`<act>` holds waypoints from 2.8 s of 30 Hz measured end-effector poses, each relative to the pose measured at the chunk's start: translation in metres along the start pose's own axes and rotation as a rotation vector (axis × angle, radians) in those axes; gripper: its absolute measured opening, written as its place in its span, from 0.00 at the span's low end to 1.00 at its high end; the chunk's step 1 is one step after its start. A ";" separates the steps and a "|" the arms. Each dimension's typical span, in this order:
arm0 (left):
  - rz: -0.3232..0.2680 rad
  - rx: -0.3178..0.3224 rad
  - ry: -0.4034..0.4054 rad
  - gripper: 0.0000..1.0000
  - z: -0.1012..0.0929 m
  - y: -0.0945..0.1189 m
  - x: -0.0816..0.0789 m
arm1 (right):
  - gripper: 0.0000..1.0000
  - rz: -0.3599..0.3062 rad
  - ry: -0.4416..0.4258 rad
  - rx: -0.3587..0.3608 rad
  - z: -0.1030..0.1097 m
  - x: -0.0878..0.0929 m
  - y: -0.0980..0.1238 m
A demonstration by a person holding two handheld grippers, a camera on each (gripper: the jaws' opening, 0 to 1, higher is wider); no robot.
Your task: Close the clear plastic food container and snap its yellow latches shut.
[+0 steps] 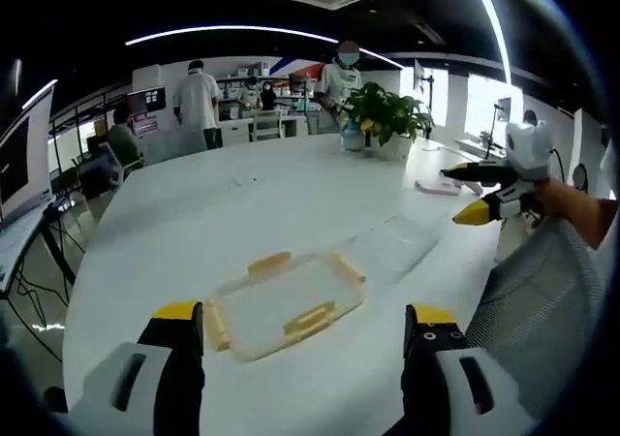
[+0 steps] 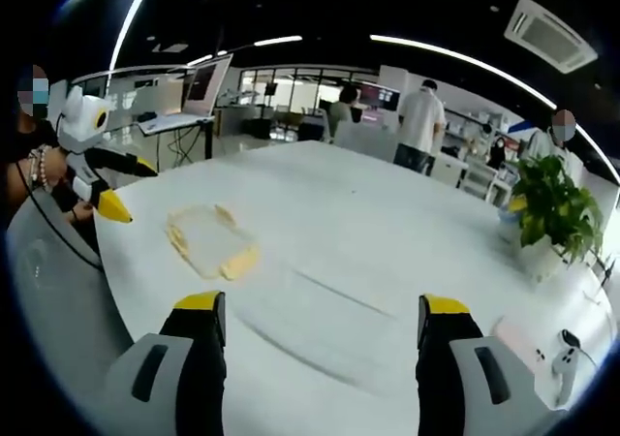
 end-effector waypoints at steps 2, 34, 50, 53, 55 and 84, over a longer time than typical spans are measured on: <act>-0.002 -0.005 -0.004 0.83 0.000 0.001 0.000 | 0.79 -0.002 0.002 -0.001 0.000 0.000 0.000; 0.018 -0.025 -0.024 0.81 0.004 0.001 -0.005 | 0.77 -0.003 -0.018 -0.040 0.003 -0.002 0.000; 0.031 0.011 -0.090 0.84 0.034 -0.009 -0.021 | 0.75 -0.009 0.033 -0.081 -0.006 -0.022 -0.015; 0.053 0.024 -0.102 0.84 0.042 -0.012 -0.022 | 0.75 -0.009 0.056 -0.098 -0.006 -0.029 -0.023; 0.059 0.022 -0.117 0.84 0.046 -0.014 -0.022 | 0.75 -0.011 0.069 -0.109 -0.005 -0.034 -0.028; 0.304 0.268 -0.454 0.97 0.096 -0.038 -0.019 | 0.75 0.049 0.358 -0.344 0.022 -0.070 -0.087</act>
Point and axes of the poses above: the point that each gripper's makers call its tool centre point, and the gripper's own axes: y roughly backward along the fingers, z roughly to its left, x roughly out of its underside, the point moved 7 cm from there along y, roughly backward along the fingers, and after that the axes turned 5 degrees about z, right-handed, at the moved point
